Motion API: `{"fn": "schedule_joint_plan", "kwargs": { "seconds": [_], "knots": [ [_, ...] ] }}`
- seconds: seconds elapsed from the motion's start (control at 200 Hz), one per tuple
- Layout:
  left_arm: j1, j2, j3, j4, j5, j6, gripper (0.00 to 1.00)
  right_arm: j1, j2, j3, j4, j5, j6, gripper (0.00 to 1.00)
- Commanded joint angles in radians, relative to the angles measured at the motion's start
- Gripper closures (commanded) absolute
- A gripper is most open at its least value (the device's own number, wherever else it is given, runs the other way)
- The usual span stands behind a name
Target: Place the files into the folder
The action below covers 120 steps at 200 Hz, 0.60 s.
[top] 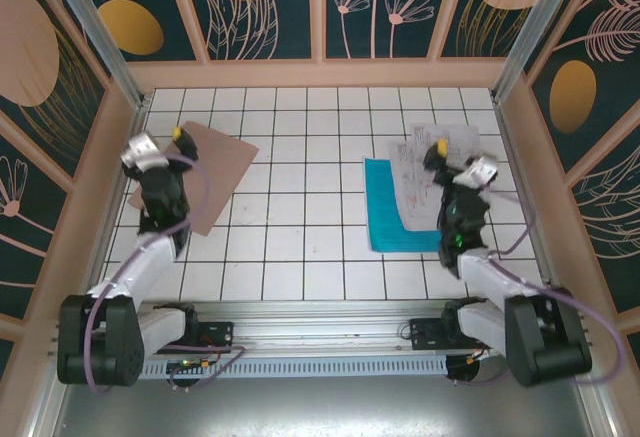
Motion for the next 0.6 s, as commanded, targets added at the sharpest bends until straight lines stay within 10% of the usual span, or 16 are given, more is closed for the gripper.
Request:
{"fn": "schedule_joint_plan", "kwargs": {
  "seconds": [0.0, 0.08, 0.295, 0.595],
  "knots": [
    [0.010, 0.076, 0.256, -0.605, -0.018, -0.240, 0.01, -0.101, -0.064, 0.206, -0.596, -0.165, 0.513, 0.01],
    [0.020, 0.159, 0.327, -0.652, 0.125, -0.253, 0.01, -0.175, 0.005, 0.283, -0.628, -0.451, 0.573, 0.01],
    [0.022, 0.546, 0.649, -1.012, 0.218, -0.262, 0.20, 0.070, 0.213, 0.648, -1.060, -0.365, 0.422, 0.07],
    [0.028, 0.821, 0.720, -1.095, 0.362, -0.304, 0.30, 0.227, 0.310, 0.651, -1.057, -0.545, 0.419, 0.14]
  ]
}}
